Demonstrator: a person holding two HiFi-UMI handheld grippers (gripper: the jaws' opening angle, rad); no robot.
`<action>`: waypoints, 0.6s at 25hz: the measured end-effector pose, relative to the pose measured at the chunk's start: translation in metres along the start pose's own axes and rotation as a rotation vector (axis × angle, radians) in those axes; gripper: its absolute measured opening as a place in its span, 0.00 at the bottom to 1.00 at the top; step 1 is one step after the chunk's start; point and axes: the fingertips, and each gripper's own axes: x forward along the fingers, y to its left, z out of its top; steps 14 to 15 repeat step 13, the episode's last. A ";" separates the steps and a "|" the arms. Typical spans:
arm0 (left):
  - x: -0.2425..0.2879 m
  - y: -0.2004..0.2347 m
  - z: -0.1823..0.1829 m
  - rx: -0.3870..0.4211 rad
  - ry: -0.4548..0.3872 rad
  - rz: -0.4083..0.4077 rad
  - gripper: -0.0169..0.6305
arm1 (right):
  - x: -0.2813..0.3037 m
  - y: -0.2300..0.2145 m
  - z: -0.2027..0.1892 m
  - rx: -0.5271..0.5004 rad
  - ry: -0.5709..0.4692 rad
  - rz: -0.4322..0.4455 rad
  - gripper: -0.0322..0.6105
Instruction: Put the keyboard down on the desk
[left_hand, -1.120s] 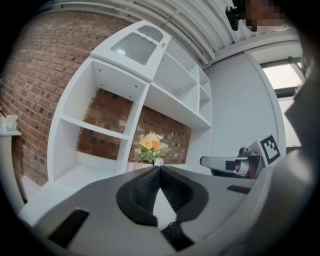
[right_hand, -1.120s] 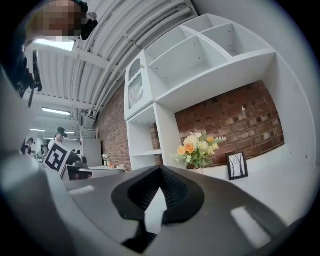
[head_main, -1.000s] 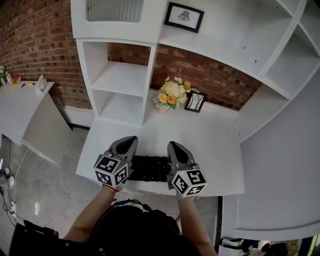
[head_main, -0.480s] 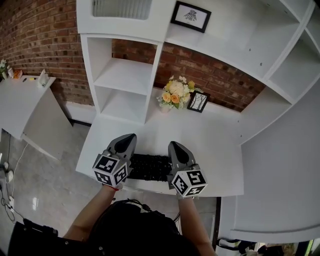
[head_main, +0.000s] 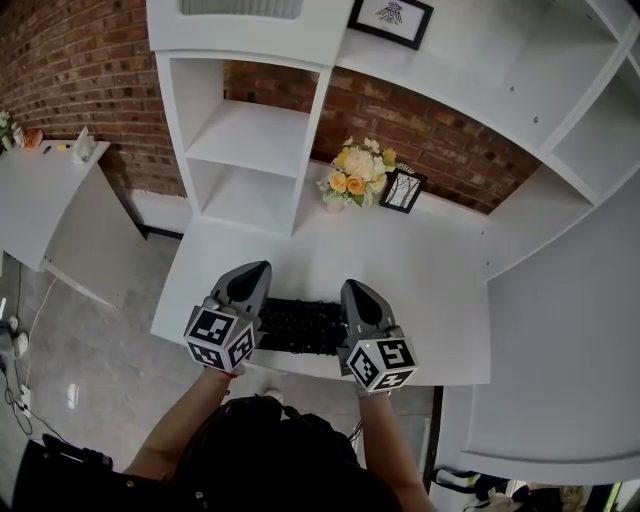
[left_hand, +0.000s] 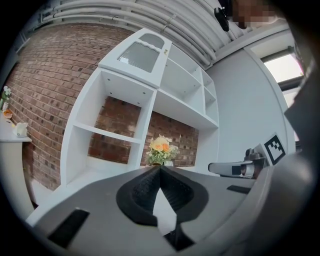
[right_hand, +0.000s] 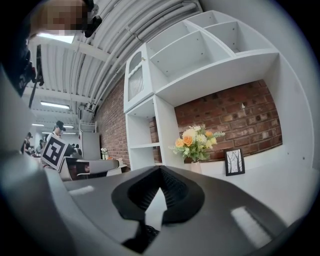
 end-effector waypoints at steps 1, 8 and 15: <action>0.000 0.000 0.000 0.002 0.000 0.002 0.01 | 0.000 0.000 -0.001 -0.001 0.004 0.000 0.05; 0.002 0.001 -0.004 0.004 0.001 0.011 0.01 | 0.000 0.000 -0.012 -0.004 0.029 -0.001 0.05; 0.003 0.001 -0.006 0.007 0.001 0.013 0.01 | -0.001 -0.004 -0.017 -0.005 0.039 -0.009 0.05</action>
